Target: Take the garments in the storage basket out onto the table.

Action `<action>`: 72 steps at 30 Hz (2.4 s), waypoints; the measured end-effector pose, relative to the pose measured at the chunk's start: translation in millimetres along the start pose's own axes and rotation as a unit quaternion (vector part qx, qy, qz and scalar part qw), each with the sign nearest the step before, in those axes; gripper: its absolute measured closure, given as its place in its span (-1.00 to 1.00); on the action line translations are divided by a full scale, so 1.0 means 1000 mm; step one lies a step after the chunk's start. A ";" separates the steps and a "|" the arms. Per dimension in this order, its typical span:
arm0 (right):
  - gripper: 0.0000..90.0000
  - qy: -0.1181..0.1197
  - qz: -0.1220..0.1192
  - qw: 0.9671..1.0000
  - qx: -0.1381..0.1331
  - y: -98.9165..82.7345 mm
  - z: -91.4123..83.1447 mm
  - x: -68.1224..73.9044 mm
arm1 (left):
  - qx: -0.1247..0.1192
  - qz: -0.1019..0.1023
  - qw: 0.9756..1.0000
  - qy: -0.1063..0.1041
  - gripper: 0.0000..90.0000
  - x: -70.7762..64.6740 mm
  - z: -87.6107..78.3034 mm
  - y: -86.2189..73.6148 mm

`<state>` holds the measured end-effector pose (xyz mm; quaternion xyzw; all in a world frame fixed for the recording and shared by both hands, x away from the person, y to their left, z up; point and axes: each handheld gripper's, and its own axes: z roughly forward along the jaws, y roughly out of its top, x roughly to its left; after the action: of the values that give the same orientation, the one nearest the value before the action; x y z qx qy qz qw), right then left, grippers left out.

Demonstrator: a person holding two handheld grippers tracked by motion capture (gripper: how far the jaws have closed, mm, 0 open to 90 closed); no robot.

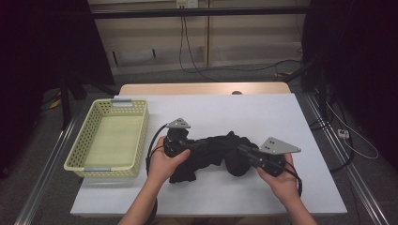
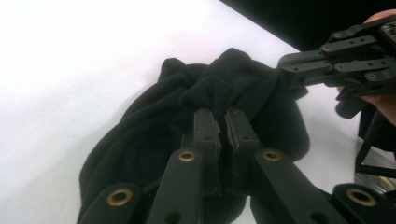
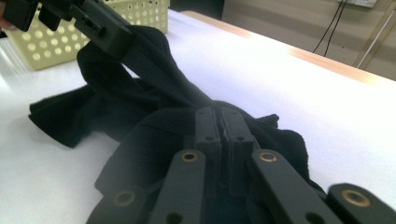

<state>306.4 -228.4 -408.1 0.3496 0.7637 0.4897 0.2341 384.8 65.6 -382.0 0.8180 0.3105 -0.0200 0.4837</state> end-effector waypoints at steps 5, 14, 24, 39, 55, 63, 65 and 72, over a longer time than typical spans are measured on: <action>0.56 -0.027 0.026 0.999 -0.001 -0.005 -0.003 -0.010 | 0.003 -0.018 1.000 0.009 0.90 0.010 -0.005 -0.005; -0.23 0.030 0.007 1.000 0.001 0.000 0.015 0.021 | 0.010 -0.024 1.000 0.006 0.89 0.012 0.002 -0.009; 0.46 0.046 -0.039 0.995 0.079 -0.010 0.066 0.050 | 0.012 -0.004 1.000 0.017 0.85 0.007 -0.001 -0.006; 0.92 -0.043 0.015 0.998 0.045 0.048 0.019 -0.061 | 0.006 -0.026 0.999 0.032 0.01 0.025 0.002 -0.012; 0.02 -0.139 0.083 0.983 0.089 0.056 0.057 -0.136 | 0.068 0.030 0.996 0.049 -0.54 0.024 0.023 -0.022; -0.17 -0.106 0.046 0.990 0.087 0.046 0.042 -0.103 | 0.072 0.052 0.995 0.042 -0.28 0.016 0.028 -0.023; -0.16 -0.104 0.037 0.990 0.092 0.039 0.035 -0.093 | 0.074 0.060 0.995 0.039 -0.24 0.013 0.032 -0.024; 0.05 -0.086 0.036 0.989 0.117 -0.002 0.020 -0.061 | 0.114 0.068 0.990 0.056 0.08 0.014 0.056 -0.034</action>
<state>359.7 -263.8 -417.0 0.4427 0.7798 0.3730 0.2383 392.9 38.5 -442.9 0.8867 0.2763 0.0233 0.3700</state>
